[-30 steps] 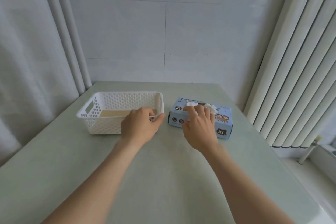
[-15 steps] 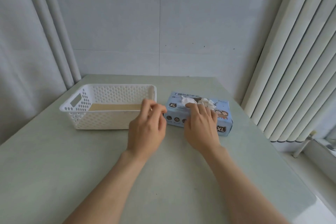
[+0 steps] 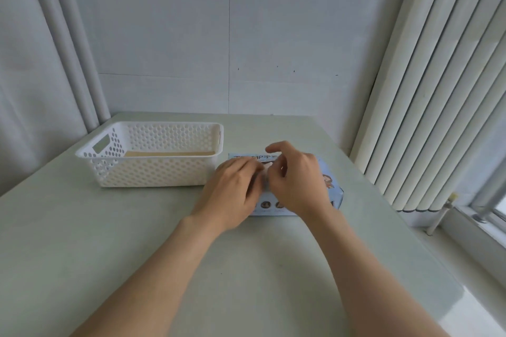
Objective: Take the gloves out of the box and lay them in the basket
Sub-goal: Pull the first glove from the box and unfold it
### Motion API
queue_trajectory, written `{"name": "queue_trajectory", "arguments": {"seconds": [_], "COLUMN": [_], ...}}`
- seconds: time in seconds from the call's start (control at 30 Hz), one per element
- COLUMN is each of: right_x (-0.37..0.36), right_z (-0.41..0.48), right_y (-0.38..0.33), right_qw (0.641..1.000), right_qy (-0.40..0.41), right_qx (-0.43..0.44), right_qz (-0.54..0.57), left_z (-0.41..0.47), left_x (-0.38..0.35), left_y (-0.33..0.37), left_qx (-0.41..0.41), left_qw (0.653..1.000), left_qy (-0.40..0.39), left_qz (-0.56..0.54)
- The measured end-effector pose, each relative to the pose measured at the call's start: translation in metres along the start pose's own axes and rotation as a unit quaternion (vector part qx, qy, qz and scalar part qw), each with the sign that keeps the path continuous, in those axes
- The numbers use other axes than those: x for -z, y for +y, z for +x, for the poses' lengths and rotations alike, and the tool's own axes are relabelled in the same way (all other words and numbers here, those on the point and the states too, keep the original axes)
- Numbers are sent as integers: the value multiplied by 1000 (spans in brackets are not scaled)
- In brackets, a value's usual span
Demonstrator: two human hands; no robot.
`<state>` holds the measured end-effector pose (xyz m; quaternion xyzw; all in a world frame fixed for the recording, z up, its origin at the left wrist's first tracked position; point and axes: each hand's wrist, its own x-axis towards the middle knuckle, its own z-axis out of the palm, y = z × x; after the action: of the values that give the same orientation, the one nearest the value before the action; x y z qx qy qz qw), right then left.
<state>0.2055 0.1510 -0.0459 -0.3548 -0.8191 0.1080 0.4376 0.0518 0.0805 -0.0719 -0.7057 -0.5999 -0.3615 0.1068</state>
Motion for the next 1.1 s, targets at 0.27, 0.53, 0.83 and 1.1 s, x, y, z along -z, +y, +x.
{"name": "queue_trajectory", "arguments": {"seconds": [0.27,0.53,0.83,1.1], "right_x": [17,16,16,13], "right_z": [9,11,11,10], "right_y": [20,23,22,15], "right_qw": [992,983,989,992], "right_qy": [3,-34,-20,-89], "right_qx": [-93,-148,-127,-42], "right_qz": [-83,-103,-79,-81], "left_z": [-2,3,-1,-1], "left_x": [12,6,-1,-1], "left_y": [-5,2,8,7], "left_qx": [16,57,65,91], "left_qw": [999,998,997,995], "left_qy": [-30,10,7,24], "left_qz": [-2,14,44,-25]}}
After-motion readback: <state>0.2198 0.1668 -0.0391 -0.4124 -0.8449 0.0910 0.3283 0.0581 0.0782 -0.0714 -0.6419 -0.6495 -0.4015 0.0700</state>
